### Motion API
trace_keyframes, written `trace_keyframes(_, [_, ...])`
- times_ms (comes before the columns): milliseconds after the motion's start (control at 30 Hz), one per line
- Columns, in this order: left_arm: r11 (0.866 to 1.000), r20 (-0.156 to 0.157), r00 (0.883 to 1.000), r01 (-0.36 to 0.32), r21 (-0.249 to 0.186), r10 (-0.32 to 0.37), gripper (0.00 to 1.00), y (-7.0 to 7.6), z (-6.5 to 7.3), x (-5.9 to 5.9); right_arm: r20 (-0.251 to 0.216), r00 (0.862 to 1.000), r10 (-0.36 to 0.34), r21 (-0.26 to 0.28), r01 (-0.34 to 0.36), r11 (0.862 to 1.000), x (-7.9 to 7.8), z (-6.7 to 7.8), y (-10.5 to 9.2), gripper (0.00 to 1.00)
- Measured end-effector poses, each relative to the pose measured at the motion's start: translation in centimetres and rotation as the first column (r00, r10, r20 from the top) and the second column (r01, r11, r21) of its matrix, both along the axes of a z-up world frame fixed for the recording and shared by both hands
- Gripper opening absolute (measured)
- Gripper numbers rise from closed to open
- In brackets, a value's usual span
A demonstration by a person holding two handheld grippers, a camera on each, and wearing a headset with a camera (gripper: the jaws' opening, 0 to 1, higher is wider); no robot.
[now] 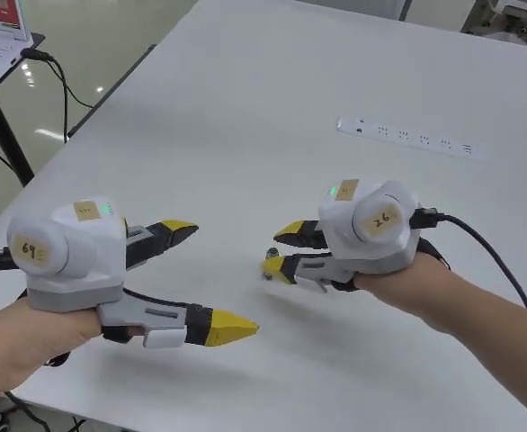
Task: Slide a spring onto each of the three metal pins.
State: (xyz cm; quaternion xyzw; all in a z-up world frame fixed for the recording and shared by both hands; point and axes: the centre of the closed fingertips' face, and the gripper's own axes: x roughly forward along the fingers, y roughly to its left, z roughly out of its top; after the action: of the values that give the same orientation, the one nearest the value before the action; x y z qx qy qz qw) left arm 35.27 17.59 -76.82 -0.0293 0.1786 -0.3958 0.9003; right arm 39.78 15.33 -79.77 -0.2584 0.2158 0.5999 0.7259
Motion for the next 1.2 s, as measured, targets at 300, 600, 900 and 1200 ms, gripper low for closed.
trace_keyframes(300, [1.0, 0.002, 1.0, 0.019, 0.011, -0.019, 0.96, -0.6, 0.5, 0.0, -0.052, 0.997, -0.053, 0.106, 0.058, 0.993, -1.2, 1.8, -1.3, 0.36])
trace_keyframes(600, [0.999, -0.001, 0.999, 0.043, 0.019, -0.043, 0.96, -1.1, 0.7, -0.3, -0.067, 0.991, -0.112, 0.159, 0.121, 0.98, -1.6, 2.4, -3.4, 0.46])
trace_keyframes(900, [0.998, 0.004, 0.999, 0.054, 0.018, -0.054, 0.96, -1.7, 1.3, 0.1, -0.068, 0.985, -0.157, 0.237, 0.169, 0.957, -1.8, 3.9, -5.7, 0.61])
trace_keyframes(1200, [0.998, 0.003, 0.998, 0.063, 0.019, -0.063, 0.96, -2.2, 1.5, 0.0, -0.089, 0.973, -0.215, 0.253, 0.231, 0.939, -2.1, 3.5, -8.9, 0.74])
